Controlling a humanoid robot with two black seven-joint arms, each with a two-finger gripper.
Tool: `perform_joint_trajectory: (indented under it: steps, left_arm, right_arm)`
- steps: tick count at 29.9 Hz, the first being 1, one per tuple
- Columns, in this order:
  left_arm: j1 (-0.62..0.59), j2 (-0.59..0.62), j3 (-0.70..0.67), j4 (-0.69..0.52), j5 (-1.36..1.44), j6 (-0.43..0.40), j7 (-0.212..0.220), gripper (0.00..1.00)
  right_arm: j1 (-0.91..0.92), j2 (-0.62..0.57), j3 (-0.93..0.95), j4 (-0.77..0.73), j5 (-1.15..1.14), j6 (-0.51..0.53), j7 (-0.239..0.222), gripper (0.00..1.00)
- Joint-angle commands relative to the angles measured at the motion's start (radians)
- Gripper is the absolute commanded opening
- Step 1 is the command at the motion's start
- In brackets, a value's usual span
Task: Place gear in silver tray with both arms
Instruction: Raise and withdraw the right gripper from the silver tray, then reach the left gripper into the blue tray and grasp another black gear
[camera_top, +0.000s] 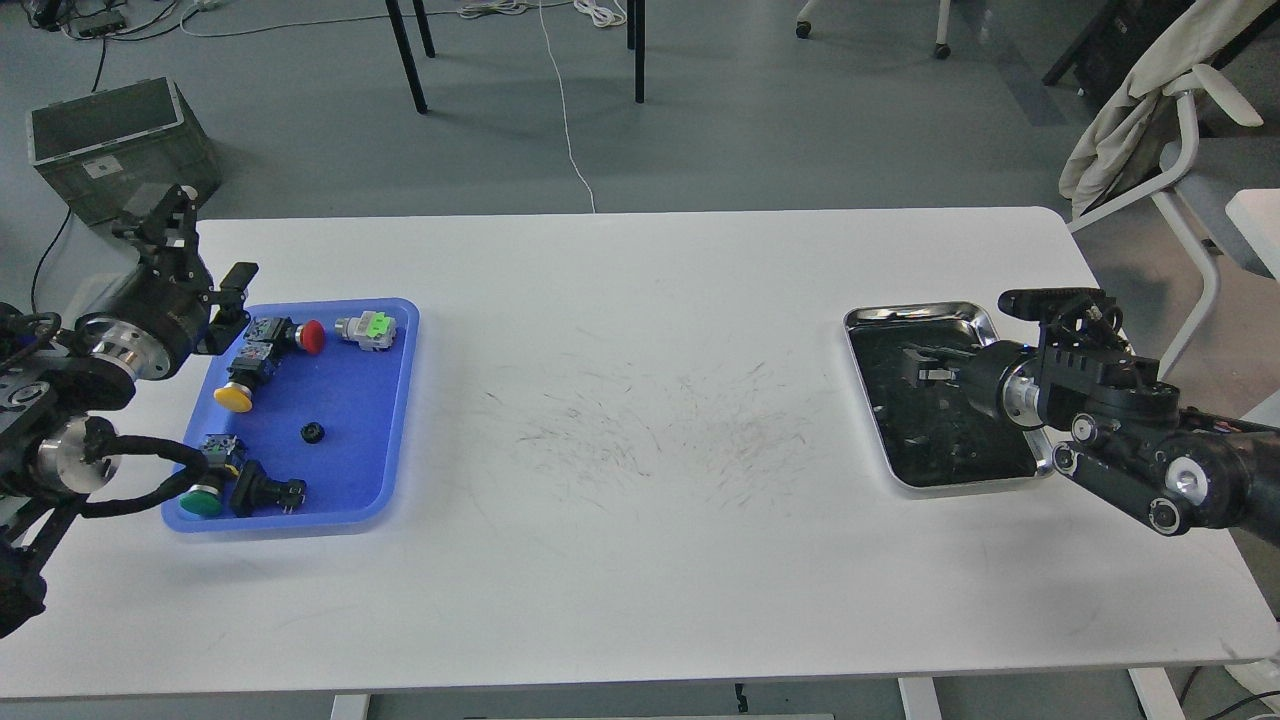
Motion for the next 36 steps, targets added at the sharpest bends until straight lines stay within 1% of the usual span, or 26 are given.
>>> perform_joint_trajectory:
  steps: [1, 3, 5, 7, 11, 15, 17, 19, 22, 25, 28, 31, 36]
  left_arm:
    - [-0.010, 0.026, 0.003, -0.004, 0.000, -0.002, 0.003, 0.98]
    - [-0.011, 0.050, 0.005, -0.024, 0.003, -0.002, 0.010, 0.98]
    - [-0.011, 0.090, 0.008, -0.067, 0.014, 0.000, 0.014, 0.98]
    - [-0.008, 0.139, 0.011, -0.159, 0.043, 0.000, 0.023, 0.98]
    - [0.004, 0.274, 0.019, -0.368, 0.100, 0.003, 0.045, 0.98]
    - [0.003, 0.415, 0.055, -0.562, 0.204, -0.003, 0.083, 0.98]
    - [0.003, 0.481, 0.063, -0.641, 0.251, -0.028, 0.097, 0.98]
    - [0.003, 0.526, 0.081, -0.687, 0.302, -0.074, 0.118, 0.98]
    - [0.003, 0.541, 0.085, -0.702, 0.437, -0.143, 0.152, 0.98]
    - [0.006, 0.531, 0.103, -0.698, 0.619, -0.155, 0.172, 0.98]
    - [-0.003, 0.531, 0.187, -0.679, 0.786, -0.155, 0.186, 0.98]
    - [-0.005, 0.526, 0.239, -0.635, 0.938, -0.154, 0.188, 0.98]
    - [-0.006, 0.423, 0.316, -0.520, 1.159, -0.147, 0.192, 0.98]
  right_arm:
    - [0.052, -0.011, 0.036, 0.021, 0.128, 0.001, 0.001, 0.97]
    - [0.082, -0.015, 0.071, 0.040, 0.221, -0.003, 0.001, 0.97]
    - [0.099, -0.015, 0.155, 0.049, 0.319, -0.012, 0.007, 0.97]
    - [0.098, -0.008, 0.290, 0.060, 0.418, -0.009, 0.019, 0.97]
    - [0.092, 0.021, 0.513, 0.067, 0.645, -0.003, 0.019, 0.97]
    - [0.078, 0.060, 0.674, 0.066, 1.034, 0.001, 0.014, 0.97]
    - [0.046, 0.057, 0.719, 0.066, 1.252, 0.016, 0.010, 0.97]
    - [0.007, 0.054, 0.745, 0.066, 1.459, 0.068, 0.002, 0.97]
    - [-0.072, 0.037, 0.752, 0.061, 1.674, 0.181, -0.006, 0.97]
    - [-0.149, 0.034, 0.759, 0.053, 1.743, 0.261, -0.004, 0.97]
    - [-0.216, 0.049, 0.791, 0.053, 1.751, 0.284, -0.004, 0.97]
    - [-0.272, 0.061, 0.805, 0.061, 1.751, 0.286, -0.004, 0.97]
    - [-0.296, 0.087, 0.777, 0.058, 1.743, 0.284, -0.003, 0.97]
